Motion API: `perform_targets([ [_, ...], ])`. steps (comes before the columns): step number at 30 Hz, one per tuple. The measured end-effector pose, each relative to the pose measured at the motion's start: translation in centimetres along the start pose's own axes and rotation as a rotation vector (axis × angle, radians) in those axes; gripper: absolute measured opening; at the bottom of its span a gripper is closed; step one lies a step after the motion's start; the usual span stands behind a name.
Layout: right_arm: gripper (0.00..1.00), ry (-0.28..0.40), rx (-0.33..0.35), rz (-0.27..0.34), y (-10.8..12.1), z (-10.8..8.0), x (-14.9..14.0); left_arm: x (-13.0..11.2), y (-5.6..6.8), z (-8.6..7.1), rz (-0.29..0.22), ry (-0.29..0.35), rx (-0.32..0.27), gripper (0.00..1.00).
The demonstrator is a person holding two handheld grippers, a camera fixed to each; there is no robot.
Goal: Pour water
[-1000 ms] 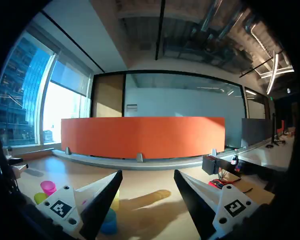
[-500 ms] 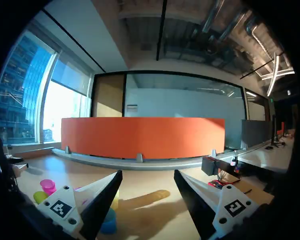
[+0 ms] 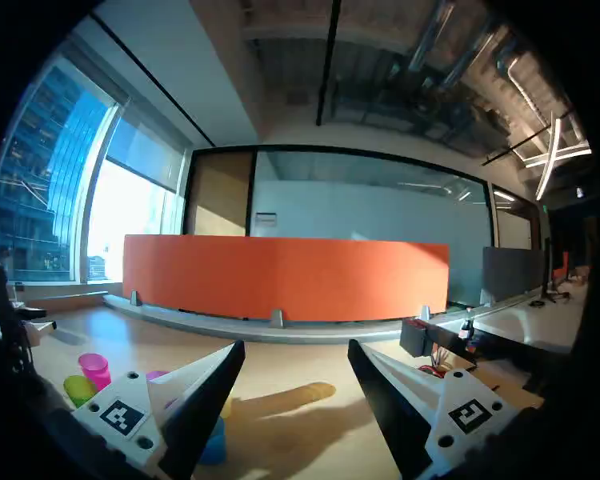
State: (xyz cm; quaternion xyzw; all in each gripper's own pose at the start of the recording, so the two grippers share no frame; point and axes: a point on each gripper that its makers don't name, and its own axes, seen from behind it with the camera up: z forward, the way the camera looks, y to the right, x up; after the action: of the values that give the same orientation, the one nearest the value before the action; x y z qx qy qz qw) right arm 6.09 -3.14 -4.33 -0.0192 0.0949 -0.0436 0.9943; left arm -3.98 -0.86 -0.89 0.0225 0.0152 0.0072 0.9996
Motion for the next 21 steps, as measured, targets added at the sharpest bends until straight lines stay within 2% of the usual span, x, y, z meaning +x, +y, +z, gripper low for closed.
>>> perform_targets([
  [14,1.0,-0.008,-0.003,-0.032,0.3,1.0,-1.8,0.0,0.1,0.0,0.0,0.0,0.0,0.97],
  [21,1.0,-0.022,-0.012,-0.026,0.2,1.4,-3.3,0.0,0.1,0.0,0.0,0.0,0.0,0.97],
])
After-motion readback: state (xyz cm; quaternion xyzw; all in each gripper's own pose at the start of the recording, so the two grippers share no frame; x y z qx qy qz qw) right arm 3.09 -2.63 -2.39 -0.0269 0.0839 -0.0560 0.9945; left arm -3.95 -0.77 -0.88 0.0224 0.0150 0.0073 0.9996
